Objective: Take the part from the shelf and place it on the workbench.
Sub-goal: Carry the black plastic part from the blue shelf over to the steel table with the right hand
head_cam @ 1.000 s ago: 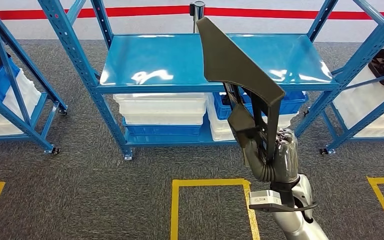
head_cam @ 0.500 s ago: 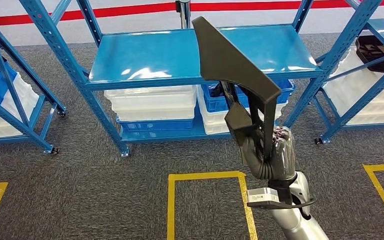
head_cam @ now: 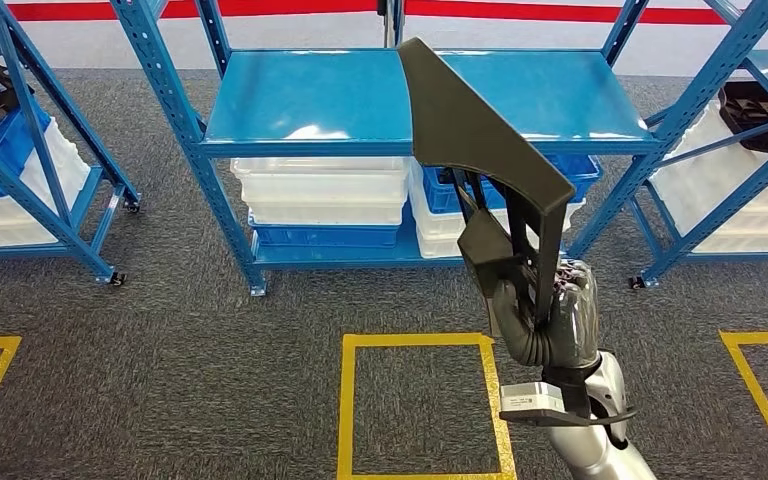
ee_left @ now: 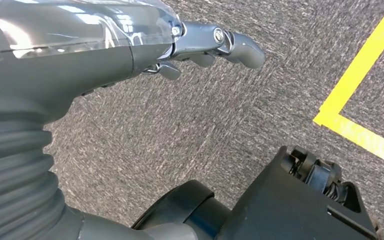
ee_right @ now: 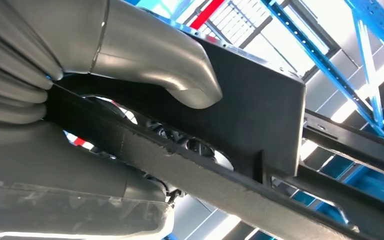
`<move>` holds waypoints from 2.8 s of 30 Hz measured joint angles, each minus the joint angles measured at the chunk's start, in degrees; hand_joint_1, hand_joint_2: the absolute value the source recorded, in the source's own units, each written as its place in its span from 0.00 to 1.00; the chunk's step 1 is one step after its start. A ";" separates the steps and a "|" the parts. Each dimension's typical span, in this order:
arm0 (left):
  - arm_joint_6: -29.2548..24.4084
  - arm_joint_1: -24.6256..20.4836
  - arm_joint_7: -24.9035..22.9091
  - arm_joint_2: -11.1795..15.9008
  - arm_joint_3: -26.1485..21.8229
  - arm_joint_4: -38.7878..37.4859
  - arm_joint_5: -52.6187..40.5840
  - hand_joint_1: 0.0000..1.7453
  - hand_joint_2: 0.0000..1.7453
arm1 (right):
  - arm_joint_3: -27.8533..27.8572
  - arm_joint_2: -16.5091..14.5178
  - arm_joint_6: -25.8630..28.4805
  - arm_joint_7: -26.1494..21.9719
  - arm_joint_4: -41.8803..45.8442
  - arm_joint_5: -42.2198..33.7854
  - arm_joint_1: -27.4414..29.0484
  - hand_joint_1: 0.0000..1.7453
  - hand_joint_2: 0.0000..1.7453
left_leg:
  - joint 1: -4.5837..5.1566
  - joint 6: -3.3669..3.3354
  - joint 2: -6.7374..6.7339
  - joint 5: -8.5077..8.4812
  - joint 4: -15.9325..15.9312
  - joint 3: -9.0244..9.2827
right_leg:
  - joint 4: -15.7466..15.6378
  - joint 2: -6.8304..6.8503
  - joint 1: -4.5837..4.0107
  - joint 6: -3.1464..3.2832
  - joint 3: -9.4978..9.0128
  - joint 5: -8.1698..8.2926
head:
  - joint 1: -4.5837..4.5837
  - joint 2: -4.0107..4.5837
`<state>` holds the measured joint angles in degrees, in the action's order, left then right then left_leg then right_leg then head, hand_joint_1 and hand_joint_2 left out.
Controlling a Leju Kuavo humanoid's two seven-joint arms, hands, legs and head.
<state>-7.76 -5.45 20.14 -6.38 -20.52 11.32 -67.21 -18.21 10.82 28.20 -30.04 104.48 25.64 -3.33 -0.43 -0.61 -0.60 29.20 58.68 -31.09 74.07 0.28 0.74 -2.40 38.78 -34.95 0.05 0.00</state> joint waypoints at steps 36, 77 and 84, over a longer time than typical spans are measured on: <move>5.91 -0.07 3.90 1.45 0.58 0.00 0.06 0.00 1.00 | -5.36 -2.92 -3.26 4.48 -1.69 4.93 -3.19 1.00 1.00 | 0.76 0.66 -4.81 1.16 -0.11 1.23 | -15.00 4.07 -1.30 0.85 -5.52 7.31 | 1.24 0.00; -0.18 -1.05 -8.92 5.20 5.18 0.79 0.68 0.00 1.00 | -18.40 -11.74 -9.63 -3.05 -8.79 -9.37 -8.77 1.00 1.00 | -0.45 1.39 0.01 0.18 1.14 -1.02 | -13.29 -0.62 -0.66 2.53 -3.53 7.11 | -0.86 0.00; -4.83 0.00 -0.38 5.04 3.29 0.78 1.32 0.00 1.00 | -19.07 -13.31 -7.33 -4.32 -10.71 -10.55 -9.04 1.00 1.00 | -0.44 2.13 -0.20 0.26 1.79 -1.37 | -12.56 -0.78 -0.41 2.17 -3.01 7.05 | -1.54 0.00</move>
<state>-12.59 -5.45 19.76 -1.35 -17.23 12.10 -65.89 -37.28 -2.49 20.86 -34.37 93.77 15.09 -12.36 -0.87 1.52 -0.80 29.46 60.47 -32.46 61.52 -0.51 0.33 -0.23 35.77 -27.90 -1.49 0.00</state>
